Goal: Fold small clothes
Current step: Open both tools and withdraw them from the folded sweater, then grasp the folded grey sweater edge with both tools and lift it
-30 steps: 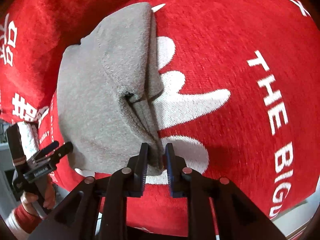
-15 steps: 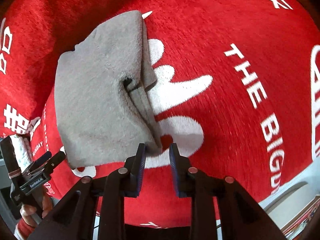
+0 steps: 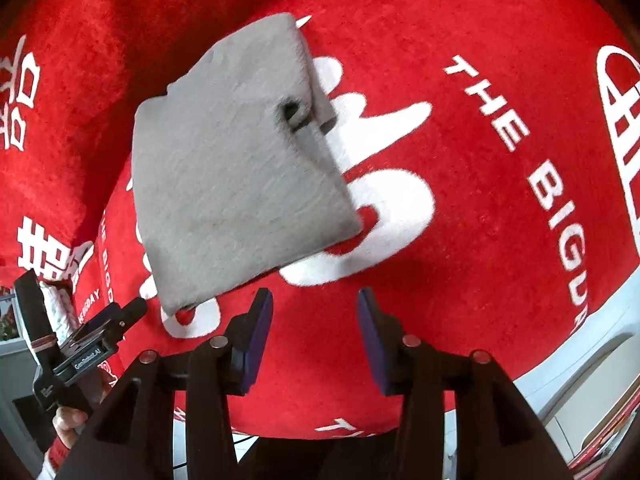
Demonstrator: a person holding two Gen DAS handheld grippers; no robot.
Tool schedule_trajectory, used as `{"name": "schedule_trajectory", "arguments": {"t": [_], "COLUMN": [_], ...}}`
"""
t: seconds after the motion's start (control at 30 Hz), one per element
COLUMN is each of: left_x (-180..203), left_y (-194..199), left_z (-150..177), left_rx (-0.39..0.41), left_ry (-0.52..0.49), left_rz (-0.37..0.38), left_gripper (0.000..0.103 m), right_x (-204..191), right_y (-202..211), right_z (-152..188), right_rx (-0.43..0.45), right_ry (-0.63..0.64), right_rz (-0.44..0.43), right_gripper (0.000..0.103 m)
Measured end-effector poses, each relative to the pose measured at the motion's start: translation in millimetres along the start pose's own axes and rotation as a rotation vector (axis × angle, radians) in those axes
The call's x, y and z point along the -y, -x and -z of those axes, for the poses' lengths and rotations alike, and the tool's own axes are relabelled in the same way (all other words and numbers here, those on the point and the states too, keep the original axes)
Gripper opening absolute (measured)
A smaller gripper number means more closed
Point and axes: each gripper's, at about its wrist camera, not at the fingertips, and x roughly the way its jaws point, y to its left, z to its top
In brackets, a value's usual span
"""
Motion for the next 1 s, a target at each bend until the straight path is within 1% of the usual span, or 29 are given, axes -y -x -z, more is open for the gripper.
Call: {"name": "schedule_trajectory", "arguments": {"t": [0.1, 0.23, 0.4, 0.47, 0.53, 0.63, 0.67, 0.73, 0.8, 0.83, 0.97, 1.0], "left_x": [-7.6, -17.4, -16.0, -13.8, -9.2, 3.2, 7.3, 12.4, 17.4, 20.3, 23.0, 22.3], "left_y": [-1.5, -1.1, 8.6, 9.8, 7.0, 0.4, 0.8, -4.7, -7.5, -9.8, -20.2, -21.5], "left_z": [2.2, -2.5, -21.7, -35.0, -51.0, -76.6, -80.1, -93.7, -102.5, -106.6, -114.5, -115.6], "left_rx": [-0.006, -0.013, 0.012, 0.021, 0.02, 0.033, 0.033, 0.037, 0.049, 0.047, 0.03, 0.033], "left_ry": [0.017, 0.064, 0.106, 0.142, 0.164, 0.167, 0.171, 0.186, 0.197, 0.196, 0.222, 0.23], "left_rz": [0.003, 0.02, 0.036, 0.061, 0.07, 0.055, 0.056, 0.077, 0.087, 0.084, 0.068, 0.062], "left_gripper": [0.103, 0.103, 0.103, 0.103, 0.103, 0.103, 0.103, 0.103, 0.103, 0.103, 0.103, 0.103], "right_x": [-5.5, -8.9, -5.6, -3.2, -1.1, 3.4, 5.1, 11.1, 15.8, 18.4, 26.4, 27.8], "right_y": [-3.8, -0.8, 1.0, 4.2, 5.7, 3.9, 2.8, -2.1, -6.3, -9.1, -19.7, -21.7], "right_z": [-2.2, -15.1, -47.0, -64.4, -83.3, -107.9, -114.6, -128.9, -139.3, -144.3, -161.0, -163.6], "right_rx": [-0.019, -0.022, -0.033, -0.032, -0.033, -0.049, -0.054, -0.067, -0.078, -0.083, -0.094, -0.098], "right_ry": [0.013, 0.043, 0.078, 0.083, 0.104, 0.116, 0.116, 0.106, 0.092, 0.084, 0.07, 0.071], "right_rz": [-0.012, -0.037, -0.079, -0.103, -0.112, -0.12, -0.128, -0.144, -0.165, -0.178, -0.217, -0.223], "right_gripper": [0.05, 0.051, 0.051, 0.052, 0.061, 0.061, 0.062, 0.067, 0.071, 0.074, 0.076, 0.078]}}
